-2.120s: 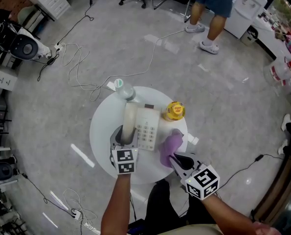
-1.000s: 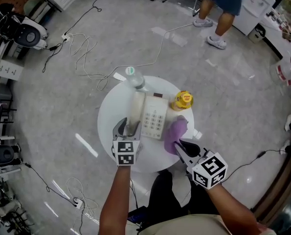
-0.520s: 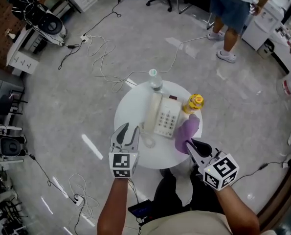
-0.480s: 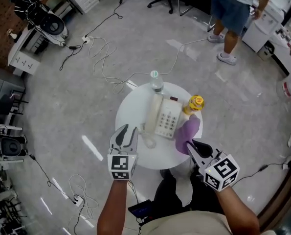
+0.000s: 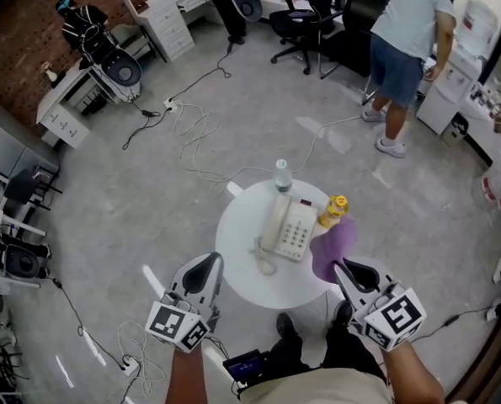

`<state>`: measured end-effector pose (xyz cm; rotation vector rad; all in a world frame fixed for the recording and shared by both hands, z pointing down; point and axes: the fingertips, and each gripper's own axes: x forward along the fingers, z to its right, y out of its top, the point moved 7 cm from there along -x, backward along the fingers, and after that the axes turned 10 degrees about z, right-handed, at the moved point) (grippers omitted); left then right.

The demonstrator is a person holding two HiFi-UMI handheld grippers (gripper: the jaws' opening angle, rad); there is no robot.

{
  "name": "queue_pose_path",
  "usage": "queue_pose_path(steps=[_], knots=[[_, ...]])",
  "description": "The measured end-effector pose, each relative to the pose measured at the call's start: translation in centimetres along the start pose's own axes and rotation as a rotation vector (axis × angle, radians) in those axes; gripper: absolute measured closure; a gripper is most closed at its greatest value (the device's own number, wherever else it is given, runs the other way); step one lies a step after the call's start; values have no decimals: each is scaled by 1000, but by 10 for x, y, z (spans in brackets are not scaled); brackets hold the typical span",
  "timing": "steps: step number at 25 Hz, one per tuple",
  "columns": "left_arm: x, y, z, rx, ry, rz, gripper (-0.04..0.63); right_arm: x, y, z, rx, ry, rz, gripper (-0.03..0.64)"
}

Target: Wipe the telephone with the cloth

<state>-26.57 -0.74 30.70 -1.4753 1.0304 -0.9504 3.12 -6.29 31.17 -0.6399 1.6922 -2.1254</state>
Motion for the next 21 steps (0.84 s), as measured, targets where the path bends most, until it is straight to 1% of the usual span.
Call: queue_pose_path(steps=[2,4,6,9,14,21], knots=[[-14,24,13,-25,-48,12,577,-11,22,-10,-25,6,27,600],[-30,42,25,-5,-82,19,578,-22,39,-22,-47,12,54,600],[-47,52,35,27,-101,27,578,-33,50,-34,-68,19,76,600],[-67,64,43,43,-104,49,577,-45,65,-50,-100,28,104,600],[-86,85,46,38,-110,92,578,-61,87,-71,-140,27,116,600],[-104,93,65,31,-128,105,577,-86,94,-86,-149,8,104,600]])
